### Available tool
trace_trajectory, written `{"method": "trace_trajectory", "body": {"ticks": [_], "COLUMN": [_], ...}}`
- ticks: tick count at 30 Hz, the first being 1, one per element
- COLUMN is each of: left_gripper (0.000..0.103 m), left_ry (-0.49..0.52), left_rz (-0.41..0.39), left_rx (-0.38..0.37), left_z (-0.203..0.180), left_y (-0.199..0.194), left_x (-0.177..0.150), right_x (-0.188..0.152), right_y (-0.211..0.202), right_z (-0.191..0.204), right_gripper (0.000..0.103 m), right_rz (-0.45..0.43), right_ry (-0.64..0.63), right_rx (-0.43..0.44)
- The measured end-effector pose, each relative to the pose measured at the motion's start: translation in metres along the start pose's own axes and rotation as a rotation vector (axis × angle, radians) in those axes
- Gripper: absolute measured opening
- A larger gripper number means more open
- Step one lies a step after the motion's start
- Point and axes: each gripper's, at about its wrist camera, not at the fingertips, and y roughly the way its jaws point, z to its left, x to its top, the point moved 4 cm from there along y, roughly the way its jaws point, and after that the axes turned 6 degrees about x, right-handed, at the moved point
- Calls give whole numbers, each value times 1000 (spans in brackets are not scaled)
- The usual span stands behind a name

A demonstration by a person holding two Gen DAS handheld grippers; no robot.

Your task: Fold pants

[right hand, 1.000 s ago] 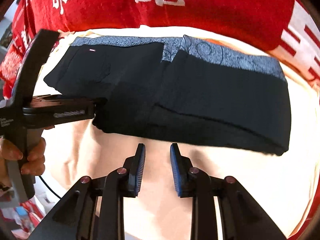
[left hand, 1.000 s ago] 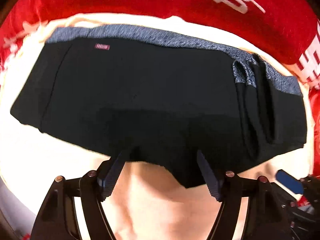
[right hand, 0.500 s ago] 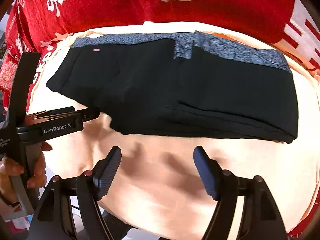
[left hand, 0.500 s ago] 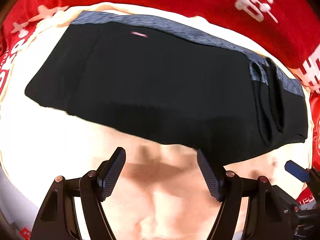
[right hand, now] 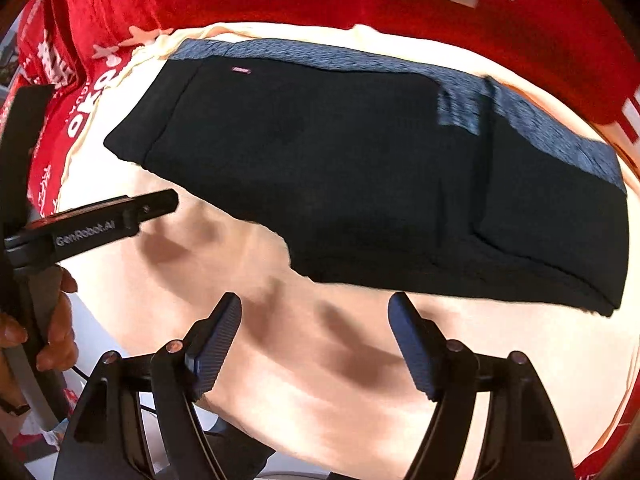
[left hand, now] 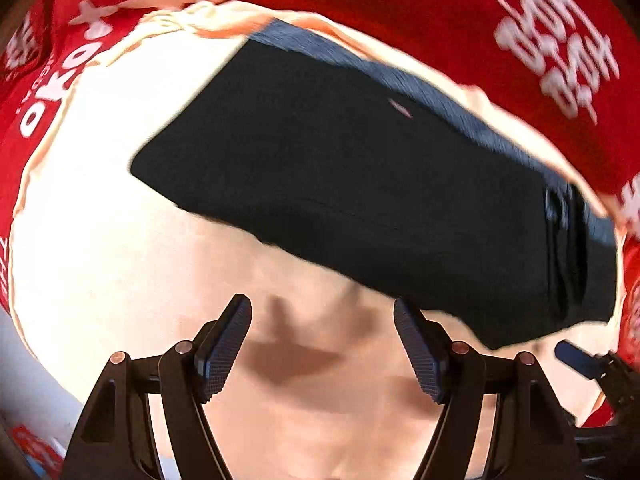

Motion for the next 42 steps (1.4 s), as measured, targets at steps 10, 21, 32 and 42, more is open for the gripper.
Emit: {"method": "trace_trajectory", "body": {"ticks": [10,21,32,42], "left_gripper": [75,75,75,66], "left_ry": [-264,-383,-398,-464], "left_rz": [-36,-64,-160,-61], "left_rx": [-209,-509,-558,-378], "left_z": [65,67,41,31], "left_y": [15,23,4,35], "left_x": [21,36,61,80], "right_x": [30,33,37,49], "right_y": [37,43,48,35], "right_z": [-5,-5,-1,2], "right_gripper": [79,81,81,82], "right_rz": [35,42,45,49], "right_ry": [-14,-50,-74,-74], "right_rx": [-66,-68,-69,-56]}}
